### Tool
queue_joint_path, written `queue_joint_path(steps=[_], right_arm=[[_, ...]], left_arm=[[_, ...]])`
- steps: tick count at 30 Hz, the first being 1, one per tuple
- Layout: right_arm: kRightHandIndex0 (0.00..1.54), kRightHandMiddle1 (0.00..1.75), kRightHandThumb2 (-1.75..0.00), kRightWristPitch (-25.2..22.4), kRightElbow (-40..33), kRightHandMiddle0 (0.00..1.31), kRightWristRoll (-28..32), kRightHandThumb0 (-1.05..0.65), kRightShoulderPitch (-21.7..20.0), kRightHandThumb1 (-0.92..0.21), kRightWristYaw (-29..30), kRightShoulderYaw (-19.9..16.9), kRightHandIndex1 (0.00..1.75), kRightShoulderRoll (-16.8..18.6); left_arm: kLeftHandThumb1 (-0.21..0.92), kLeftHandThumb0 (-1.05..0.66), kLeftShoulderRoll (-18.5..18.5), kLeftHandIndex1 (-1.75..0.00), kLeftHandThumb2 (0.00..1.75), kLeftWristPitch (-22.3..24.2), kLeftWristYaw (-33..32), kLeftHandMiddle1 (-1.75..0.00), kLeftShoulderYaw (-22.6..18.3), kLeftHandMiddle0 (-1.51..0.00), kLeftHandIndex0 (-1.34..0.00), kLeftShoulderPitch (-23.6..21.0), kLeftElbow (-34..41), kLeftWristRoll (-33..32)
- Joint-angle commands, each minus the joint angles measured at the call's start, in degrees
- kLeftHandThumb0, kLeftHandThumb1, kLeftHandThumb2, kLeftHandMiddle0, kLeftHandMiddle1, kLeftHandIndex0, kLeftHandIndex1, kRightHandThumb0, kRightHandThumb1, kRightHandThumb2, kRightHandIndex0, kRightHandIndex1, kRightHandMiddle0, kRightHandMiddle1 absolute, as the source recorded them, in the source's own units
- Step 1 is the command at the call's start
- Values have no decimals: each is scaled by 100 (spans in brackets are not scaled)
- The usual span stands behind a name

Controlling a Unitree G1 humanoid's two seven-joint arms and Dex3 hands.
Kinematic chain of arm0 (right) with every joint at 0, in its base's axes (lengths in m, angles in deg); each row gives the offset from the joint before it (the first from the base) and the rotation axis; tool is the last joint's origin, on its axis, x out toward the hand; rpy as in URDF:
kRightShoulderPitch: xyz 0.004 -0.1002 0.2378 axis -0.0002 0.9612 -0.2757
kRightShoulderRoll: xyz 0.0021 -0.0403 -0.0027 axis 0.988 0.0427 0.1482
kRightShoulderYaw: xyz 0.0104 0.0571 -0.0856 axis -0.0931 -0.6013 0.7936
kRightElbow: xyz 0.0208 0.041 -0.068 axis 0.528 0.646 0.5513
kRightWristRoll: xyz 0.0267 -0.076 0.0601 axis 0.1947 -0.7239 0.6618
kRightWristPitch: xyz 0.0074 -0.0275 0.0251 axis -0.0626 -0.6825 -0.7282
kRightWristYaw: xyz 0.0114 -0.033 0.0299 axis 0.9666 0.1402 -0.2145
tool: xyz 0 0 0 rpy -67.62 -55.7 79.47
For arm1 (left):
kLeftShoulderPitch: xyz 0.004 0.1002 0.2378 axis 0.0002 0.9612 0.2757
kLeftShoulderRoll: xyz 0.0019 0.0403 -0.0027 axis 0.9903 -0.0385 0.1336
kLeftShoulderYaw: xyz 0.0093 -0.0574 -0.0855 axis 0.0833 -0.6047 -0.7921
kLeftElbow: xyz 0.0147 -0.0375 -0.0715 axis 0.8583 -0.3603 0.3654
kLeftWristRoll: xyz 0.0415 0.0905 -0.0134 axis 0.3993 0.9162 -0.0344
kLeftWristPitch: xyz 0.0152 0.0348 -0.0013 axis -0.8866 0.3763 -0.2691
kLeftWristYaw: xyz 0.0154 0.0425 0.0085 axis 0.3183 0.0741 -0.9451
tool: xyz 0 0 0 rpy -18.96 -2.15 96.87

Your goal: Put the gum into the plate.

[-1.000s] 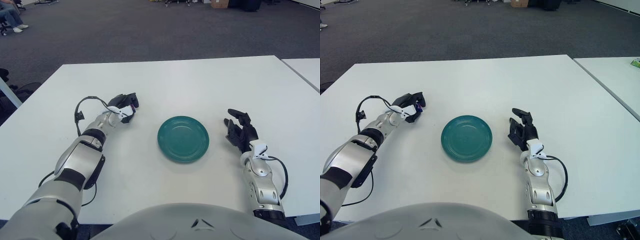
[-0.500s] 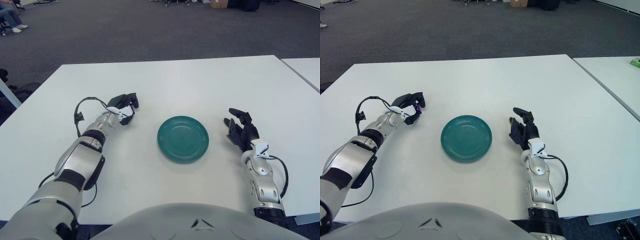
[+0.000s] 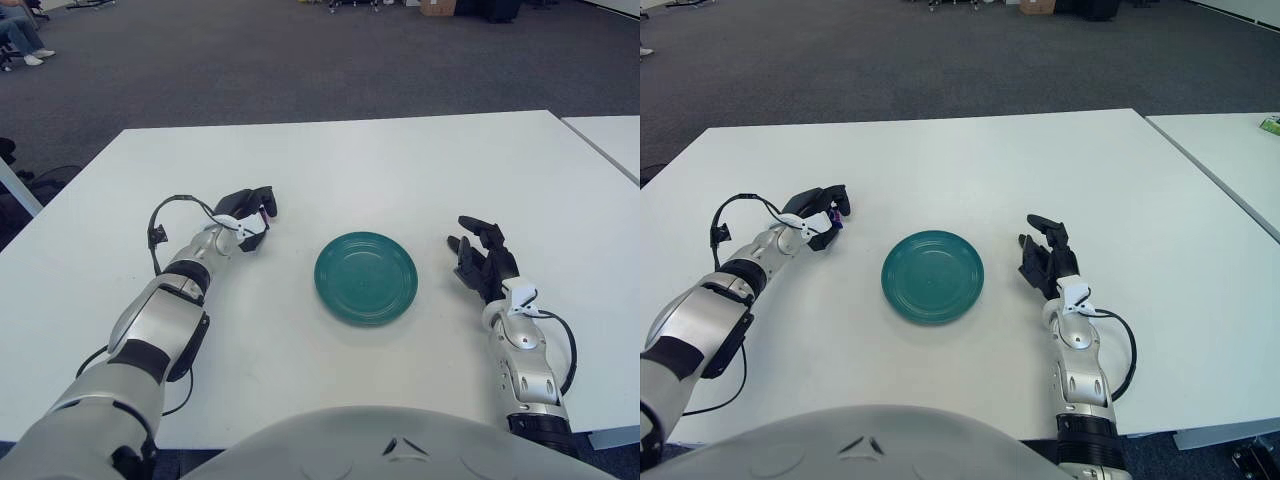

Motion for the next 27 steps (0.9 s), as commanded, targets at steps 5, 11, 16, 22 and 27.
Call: queue_joint_path(steps=[5, 11, 16, 22, 27], right_arm=[[54, 93, -90, -223, 200, 5, -74, -67, 134, -92, 71, 44, 3, 28], [53, 92, -90, -242, 191, 4, -106, -67, 165, -92, 97, 119, 2, 36], [52, 92, -90, -240, 173, 4, -103, -67, 189, -92, 121, 174, 2, 52], [51, 92, -90, -234, 164, 5, -79, -68, 203, -92, 132, 212, 2, 76], [52, 92, -90, -234, 153, 5, -69, -69, 221, -92, 142, 248, 2, 100]], left_arm=[[-2, 0, 338, -175, 161, -496, 439, -149, -343, -88, -73, -56, 815, -379], [-8, 0, 411, -175, 166, -683, 582, -145, -540, -94, -77, 33, 1471, -542], [-11, 0, 375, -175, 168, -715, 444, -143, -524, -97, -79, 127, 1904, -417], [-10, 0, 256, -175, 171, -684, 403, -152, -414, -96, -75, 149, 2501, -193], [-7, -1, 191, -174, 174, -727, 452, -170, -347, -88, -72, 353, 3213, -45]])
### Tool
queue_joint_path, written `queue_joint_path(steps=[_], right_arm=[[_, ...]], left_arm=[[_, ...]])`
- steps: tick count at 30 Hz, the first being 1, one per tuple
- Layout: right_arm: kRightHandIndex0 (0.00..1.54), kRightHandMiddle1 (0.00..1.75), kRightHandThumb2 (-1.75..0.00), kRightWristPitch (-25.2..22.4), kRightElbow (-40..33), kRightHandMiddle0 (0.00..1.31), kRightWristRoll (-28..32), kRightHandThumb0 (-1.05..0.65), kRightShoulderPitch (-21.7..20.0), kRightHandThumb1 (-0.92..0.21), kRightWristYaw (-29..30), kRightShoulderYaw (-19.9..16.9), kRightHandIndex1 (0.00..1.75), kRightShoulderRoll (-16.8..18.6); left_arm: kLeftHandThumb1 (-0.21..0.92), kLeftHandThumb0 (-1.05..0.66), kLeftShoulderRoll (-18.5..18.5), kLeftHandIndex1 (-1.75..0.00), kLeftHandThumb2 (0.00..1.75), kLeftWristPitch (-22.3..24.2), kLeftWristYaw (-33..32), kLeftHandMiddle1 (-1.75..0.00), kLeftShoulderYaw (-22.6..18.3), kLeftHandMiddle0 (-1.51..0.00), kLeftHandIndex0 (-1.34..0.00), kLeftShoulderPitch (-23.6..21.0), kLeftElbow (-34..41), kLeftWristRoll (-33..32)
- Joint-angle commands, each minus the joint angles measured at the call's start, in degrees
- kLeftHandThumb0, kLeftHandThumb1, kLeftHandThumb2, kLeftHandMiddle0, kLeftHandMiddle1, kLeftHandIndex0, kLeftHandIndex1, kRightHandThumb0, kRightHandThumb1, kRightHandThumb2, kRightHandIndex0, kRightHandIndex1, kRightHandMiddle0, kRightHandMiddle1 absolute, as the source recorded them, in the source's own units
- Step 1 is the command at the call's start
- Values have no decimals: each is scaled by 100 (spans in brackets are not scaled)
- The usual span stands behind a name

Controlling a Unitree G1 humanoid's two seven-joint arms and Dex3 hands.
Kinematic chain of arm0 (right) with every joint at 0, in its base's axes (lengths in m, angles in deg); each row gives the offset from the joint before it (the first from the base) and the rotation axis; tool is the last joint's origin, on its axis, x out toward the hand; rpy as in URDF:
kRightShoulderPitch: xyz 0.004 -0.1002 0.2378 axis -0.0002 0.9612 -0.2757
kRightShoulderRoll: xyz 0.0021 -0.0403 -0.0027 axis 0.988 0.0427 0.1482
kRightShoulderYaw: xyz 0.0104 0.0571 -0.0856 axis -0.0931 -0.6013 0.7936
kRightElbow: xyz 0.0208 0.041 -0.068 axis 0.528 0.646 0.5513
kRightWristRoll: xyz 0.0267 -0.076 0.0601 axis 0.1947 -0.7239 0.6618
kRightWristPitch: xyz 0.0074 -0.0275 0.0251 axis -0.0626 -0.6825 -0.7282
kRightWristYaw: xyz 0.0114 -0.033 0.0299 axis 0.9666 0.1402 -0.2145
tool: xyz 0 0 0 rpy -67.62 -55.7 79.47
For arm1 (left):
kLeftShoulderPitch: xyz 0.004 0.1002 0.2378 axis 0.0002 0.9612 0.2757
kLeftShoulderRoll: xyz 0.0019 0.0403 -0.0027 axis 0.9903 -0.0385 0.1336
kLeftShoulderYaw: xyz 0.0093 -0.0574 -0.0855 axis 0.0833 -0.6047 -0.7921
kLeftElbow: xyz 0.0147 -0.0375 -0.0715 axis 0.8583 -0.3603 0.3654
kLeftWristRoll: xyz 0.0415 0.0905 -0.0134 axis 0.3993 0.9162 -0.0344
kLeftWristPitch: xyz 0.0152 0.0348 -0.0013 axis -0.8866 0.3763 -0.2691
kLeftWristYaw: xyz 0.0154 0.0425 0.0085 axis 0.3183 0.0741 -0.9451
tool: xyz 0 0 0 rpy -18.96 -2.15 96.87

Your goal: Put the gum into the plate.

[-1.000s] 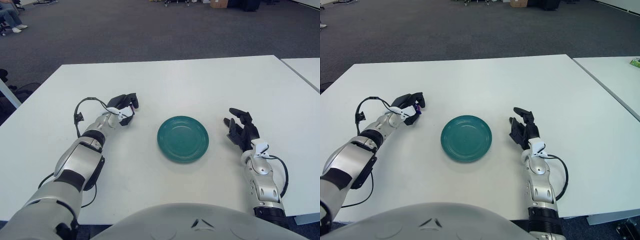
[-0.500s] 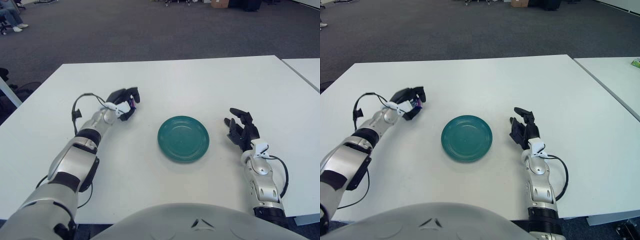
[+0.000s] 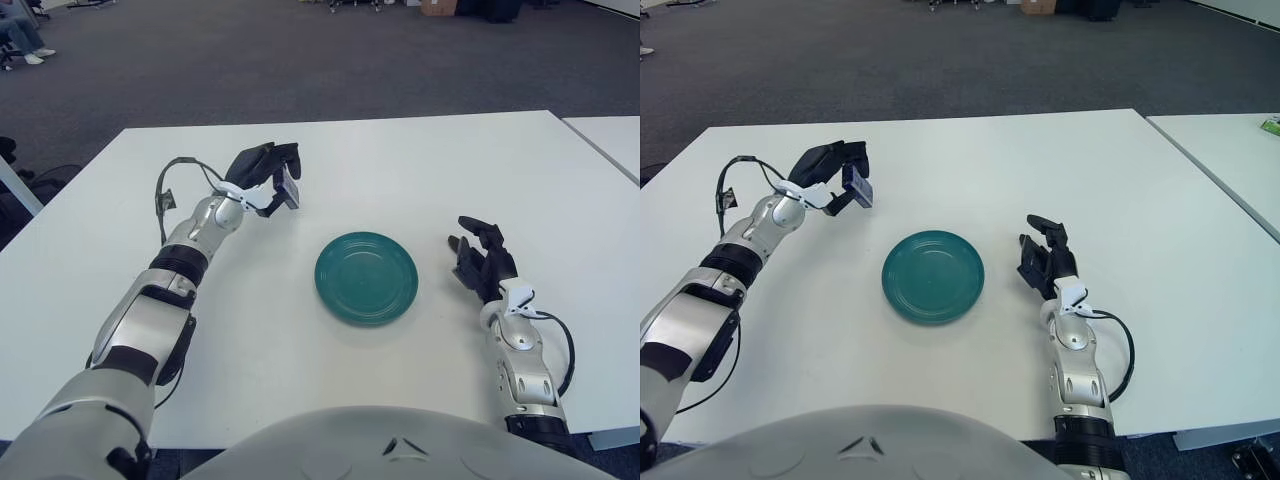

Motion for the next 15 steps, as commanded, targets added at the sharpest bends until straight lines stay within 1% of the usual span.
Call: queue_joint_path(steps=[1, 4, 7, 9, 12, 15], right_arm=[[52, 92, -90, -264, 177, 5, -39, -69, 180, -92, 2, 62, 2, 68], [53, 92, -90, -277, 172, 5, -40, -70, 191, -92, 7, 82, 2, 84], [53, 92, -90, -286, 165, 5, -47, -70, 198, -92, 20, 99, 2, 99], [53, 91, -89, -306, 160, 4, -53, -70, 198, -92, 35, 114, 2, 121], [53, 91, -88, -318, 159, 4, -56, -70, 197, -92, 62, 132, 2, 151], [54, 91, -88, -330, 150, 4, -53, -70, 196, -92, 98, 153, 3, 185]], left_arm=[[-8, -1, -17, -171, 174, -17, 3, -172, 50, -88, -73, 187, 607, 116], [-8, -1, -43, -168, 174, 89, 235, -174, 85, -88, -75, 382, 1191, 110], [-8, -1, -46, -169, 175, 200, 417, -174, 68, -87, -75, 496, 1492, 65], [-7, -1, -102, -171, 175, 379, 736, -174, 54, -86, -73, 652, 1924, -96], [-5, -1, -181, -173, 174, 508, 1031, -175, 59, -85, -71, 823, 2316, -249], [-5, -1, -275, -174, 171, 564, 1232, -170, 96, -86, -70, 985, 2631, -338]])
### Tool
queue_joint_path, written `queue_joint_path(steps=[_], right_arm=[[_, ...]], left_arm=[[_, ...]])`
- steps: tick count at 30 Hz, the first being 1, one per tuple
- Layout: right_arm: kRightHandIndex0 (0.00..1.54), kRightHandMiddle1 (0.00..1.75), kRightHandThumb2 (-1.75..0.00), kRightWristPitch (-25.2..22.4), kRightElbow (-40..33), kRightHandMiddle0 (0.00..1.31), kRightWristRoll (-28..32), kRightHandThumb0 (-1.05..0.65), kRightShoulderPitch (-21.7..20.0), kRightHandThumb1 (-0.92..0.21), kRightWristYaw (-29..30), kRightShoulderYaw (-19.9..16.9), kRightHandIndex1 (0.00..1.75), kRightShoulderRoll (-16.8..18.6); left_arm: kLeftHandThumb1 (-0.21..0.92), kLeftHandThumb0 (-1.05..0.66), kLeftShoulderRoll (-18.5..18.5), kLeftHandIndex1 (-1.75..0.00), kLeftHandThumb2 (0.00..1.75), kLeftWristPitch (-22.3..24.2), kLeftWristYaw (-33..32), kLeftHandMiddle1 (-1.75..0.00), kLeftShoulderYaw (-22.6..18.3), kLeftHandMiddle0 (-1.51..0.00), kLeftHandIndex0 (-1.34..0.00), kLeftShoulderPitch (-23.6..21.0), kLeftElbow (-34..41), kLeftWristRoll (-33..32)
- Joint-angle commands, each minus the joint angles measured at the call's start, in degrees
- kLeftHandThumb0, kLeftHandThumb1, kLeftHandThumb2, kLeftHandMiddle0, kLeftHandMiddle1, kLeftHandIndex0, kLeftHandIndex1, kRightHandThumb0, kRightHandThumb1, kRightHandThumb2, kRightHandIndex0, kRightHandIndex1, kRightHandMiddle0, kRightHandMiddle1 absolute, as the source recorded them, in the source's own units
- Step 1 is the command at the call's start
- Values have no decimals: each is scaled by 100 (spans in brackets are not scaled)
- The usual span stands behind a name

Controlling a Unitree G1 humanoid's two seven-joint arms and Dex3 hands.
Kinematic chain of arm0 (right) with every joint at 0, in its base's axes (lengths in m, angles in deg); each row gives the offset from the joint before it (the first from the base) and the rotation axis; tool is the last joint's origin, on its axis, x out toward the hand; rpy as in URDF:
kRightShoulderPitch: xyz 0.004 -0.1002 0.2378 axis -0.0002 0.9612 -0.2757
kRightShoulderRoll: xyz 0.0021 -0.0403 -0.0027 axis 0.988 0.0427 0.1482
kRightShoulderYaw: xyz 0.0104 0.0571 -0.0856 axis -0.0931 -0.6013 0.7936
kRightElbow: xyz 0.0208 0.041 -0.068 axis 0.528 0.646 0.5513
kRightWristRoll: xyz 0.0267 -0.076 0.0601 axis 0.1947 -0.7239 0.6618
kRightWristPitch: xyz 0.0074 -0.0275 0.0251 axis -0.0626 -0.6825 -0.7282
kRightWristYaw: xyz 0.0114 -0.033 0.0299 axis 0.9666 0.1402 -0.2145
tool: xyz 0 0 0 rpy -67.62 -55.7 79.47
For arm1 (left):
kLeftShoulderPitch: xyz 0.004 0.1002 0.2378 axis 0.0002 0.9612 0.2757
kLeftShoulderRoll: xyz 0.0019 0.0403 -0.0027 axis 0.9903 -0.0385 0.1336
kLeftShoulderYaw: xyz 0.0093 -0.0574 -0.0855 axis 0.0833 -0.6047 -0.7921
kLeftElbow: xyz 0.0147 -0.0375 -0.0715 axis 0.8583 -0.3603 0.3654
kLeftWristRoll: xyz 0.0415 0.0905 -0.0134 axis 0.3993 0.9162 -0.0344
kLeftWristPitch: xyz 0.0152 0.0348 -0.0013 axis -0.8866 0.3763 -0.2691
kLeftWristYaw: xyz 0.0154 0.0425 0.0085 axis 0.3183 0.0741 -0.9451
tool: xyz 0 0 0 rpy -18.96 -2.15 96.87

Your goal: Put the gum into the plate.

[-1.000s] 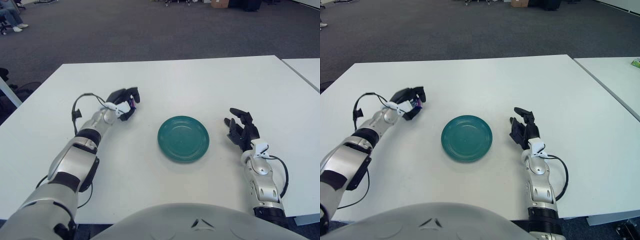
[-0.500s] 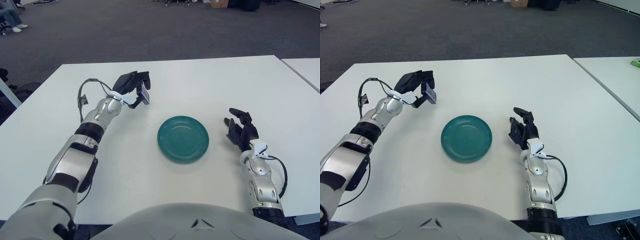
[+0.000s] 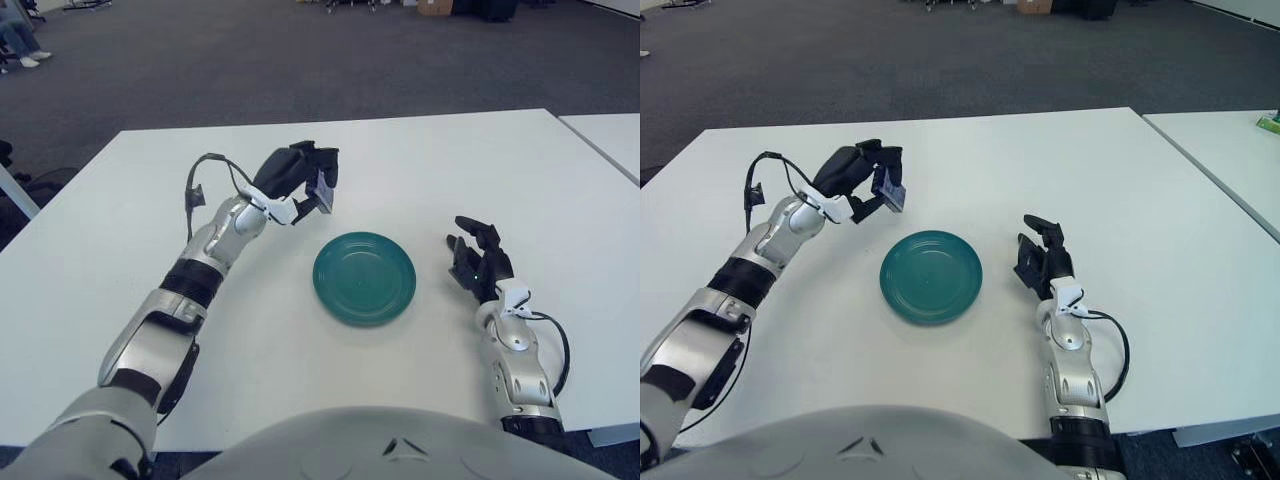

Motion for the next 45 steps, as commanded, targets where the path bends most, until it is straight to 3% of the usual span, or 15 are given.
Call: queue_joint_path(steps=[1, 10, 19, 30, 32, 35, 36, 37, 38, 39, 42, 44, 45], right_arm=[[54, 91, -88, -328, 171, 4, -51, -70, 164, -92, 17, 85, 3, 98], [53, 91, -88, -310, 166, 3, -95, -68, 162, -92, 114, 153, 2, 162], [51, 91, -89, -209, 226, 1, -186, -66, 180, -92, 165, 209, 1, 181], [39, 84, -91, -210, 188, 0, -185, -63, 205, -92, 199, 233, 0, 205], [37, 83, -90, -239, 168, 0, -149, -63, 210, -92, 187, 220, 0, 212], [37, 83, -90, -267, 151, 0, -115, -63, 212, -92, 168, 205, 0, 213], [37, 82, -90, -274, 146, 0, -98, -62, 213, -92, 155, 195, 0, 209], [37, 82, -90, -279, 148, 0, -88, -62, 210, -92, 147, 188, 0, 208], [37, 81, -90, -264, 177, 0, -64, -62, 197, -92, 126, 165, 0, 193], [39, 81, -89, -252, 200, 0, -50, -61, 187, -92, 112, 148, 1, 184], [41, 81, -89, -229, 234, 0, -58, -61, 169, -92, 100, 138, 3, 178], [43, 80, -89, -219, 257, 0, -71, -60, 154, -92, 101, 136, 3, 176], [43, 80, -89, -213, 273, 0, -81, -60, 146, -92, 108, 134, 4, 174]], left_arm=[[-5, -1, -73, -174, 171, 102, 269, -168, 44, -87, -69, 223, 412, -126], [1, 0, -330, -175, 164, 173, 949, -166, 229, -84, -65, 530, 1248, -444], [3, 0, -561, -175, 161, 670, 1650, -162, 484, -84, -64, 951, 2226, -730], [-3, 0, -459, -175, 164, 882, 2136, -155, 600, -91, -68, 1027, 2395, -654], [3, 0, -467, -174, 162, 847, 2159, -166, 642, -85, -61, 998, 2208, -624], [25, -1, -444, -168, 137, 753, 2138, -171, 671, -68, -46, 993, 2034, -551], [48, -13, -416, -168, 106, 705, 2114, -163, 687, -52, -39, 1003, 1997, -487], [62, -33, -397, -155, 83, 664, 2096, -145, 696, -41, -28, 1007, 1962, -442], [67, -40, -358, -149, 75, 639, 2081, -137, 716, -37, -24, 1012, 1962, -348], [76, -54, -336, -132, 63, 626, 2074, -113, 726, -29, -15, 1014, 1966, -286], [87, -74, -262, -107, 48, 618, 2110, -73, 738, -21, -5, 1021, 1967, -168], [90, -90, -206, -75, 46, 609, 2148, -38, 745, -11, -2, 1012, 1954, -117], [90, -92, -174, -70, 46, 609, 2174, -33, 748, -9, -2, 1005, 1950, -93]])
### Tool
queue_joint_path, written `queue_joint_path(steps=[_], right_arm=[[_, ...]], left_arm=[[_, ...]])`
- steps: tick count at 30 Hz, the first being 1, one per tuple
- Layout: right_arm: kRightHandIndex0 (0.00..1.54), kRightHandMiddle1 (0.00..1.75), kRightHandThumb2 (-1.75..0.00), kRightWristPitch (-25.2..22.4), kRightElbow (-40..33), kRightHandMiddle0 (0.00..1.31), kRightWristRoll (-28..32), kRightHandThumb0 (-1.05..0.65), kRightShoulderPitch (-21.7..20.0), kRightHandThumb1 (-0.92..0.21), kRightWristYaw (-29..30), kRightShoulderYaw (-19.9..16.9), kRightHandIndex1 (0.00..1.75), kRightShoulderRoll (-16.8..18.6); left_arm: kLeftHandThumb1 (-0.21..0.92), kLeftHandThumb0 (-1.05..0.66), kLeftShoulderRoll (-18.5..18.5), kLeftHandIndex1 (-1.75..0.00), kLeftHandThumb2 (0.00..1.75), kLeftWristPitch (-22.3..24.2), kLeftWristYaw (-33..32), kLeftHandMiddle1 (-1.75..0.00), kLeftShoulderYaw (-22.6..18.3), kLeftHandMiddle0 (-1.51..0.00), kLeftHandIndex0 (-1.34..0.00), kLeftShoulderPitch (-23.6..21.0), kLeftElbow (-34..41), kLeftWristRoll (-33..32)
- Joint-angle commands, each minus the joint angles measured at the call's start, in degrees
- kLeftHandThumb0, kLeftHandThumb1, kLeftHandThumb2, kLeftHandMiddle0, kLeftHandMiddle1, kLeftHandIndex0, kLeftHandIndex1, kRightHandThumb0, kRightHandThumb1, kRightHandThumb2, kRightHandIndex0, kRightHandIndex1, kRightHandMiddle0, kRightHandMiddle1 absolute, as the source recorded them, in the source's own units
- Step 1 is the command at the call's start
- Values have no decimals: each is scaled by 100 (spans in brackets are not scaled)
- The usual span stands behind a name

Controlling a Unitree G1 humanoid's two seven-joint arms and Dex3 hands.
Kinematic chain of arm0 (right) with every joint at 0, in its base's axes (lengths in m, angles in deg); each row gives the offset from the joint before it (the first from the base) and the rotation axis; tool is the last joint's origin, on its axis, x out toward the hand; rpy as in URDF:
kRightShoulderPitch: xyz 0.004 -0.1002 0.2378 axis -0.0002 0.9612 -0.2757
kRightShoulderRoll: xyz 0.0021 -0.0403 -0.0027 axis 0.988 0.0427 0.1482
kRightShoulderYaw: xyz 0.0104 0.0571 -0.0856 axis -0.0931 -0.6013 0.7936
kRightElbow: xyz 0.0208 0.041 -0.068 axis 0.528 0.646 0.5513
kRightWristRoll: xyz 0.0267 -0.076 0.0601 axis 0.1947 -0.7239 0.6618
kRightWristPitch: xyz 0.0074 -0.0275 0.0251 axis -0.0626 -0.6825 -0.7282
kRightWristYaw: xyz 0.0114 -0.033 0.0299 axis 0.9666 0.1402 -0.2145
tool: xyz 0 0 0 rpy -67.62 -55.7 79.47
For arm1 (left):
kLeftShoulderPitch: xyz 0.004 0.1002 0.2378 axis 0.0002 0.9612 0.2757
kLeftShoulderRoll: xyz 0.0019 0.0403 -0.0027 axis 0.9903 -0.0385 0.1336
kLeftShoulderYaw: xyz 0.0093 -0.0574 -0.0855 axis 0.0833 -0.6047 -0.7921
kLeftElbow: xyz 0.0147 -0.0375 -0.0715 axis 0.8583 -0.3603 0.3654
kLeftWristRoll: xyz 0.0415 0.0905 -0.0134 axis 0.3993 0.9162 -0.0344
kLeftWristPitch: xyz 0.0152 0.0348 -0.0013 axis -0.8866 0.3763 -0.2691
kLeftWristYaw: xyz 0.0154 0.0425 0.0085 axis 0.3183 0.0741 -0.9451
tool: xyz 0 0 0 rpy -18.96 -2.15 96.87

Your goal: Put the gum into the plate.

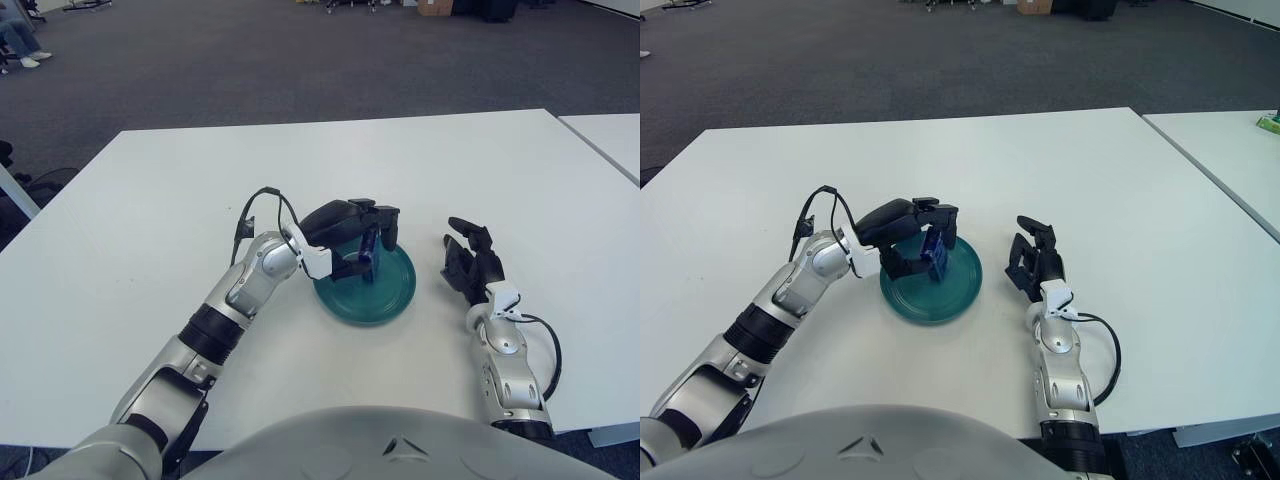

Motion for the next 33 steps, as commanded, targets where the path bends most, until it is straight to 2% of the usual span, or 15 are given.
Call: queue_joint_path(steps=[1, 2, 3, 5, 8, 10, 25, 28, 31, 33], right_arm=[[44, 80, -89, -277, 289, 0, 4, -60, 73, -92, -38, -16, 4, -4], [44, 80, -89, -272, 301, 0, -5, -60, 68, -92, -31, -18, 4, -5], [44, 80, -89, -258, 321, 0, -24, -60, 61, -92, -14, -18, 4, -6], [45, 80, -90, -234, 353, 0, -49, -59, 51, -92, 6, -18, 4, -6], [46, 81, -90, -207, 396, 0, -61, -59, 24, -92, 17, -27, 4, -13], [46, 82, -90, -185, 421, 0, -64, -59, 12, -92, 20, -31, 5, -16], [46, 86, -90, -144, 518, 0, -45, -59, -9, -92, 9, -66, 4, -14], [46, 87, -90, -137, 518, 0, -40, -59, -2, -92, 1, -63, 4, -10], [46, 88, -90, -159, 469, 0, -50, -60, 19, -92, 12, -45, 4, 11], [46, 88, -90, -170, 449, 0, -50, -61, 30, -92, 10, -42, 4, 12]], left_arm=[[91, -97, 165, -59, 46, -27, 99, -23, 12, -6, -1, -84, -46, 130], [91, -100, 188, -48, 46, -24, 118, -15, 15, -4, -1, -90, -48, 144], [92, -101, 218, -45, 46, -32, 130, -12, 18, -3, 0, -93, -51, 167], [92, -103, 251, -25, 47, -62, 132, -5, 21, -1, 0, -93, -61, 193], [92, -104, 268, -9, 46, -111, 114, -1, 22, 0, 0, -105, -99, 214], [92, -105, 271, -5, 44, -161, 72, -1, 22, 0, 0, -96, -135, 229], [92, -105, 187, 0, 28, -186, -23, 0, -68, 0, 0, 49, -181, 165], [92, -105, 195, 0, 21, -137, 2, 0, -226, 0, 0, 152, -153, -103], [92, -105, 289, 0, 18, 137, 335, 0, -513, 0, 0, 324, 37, -785], [92, -105, 116, 0, 20, 403, 365, 0, -567, 0, 0, 431, 27, -1063]])
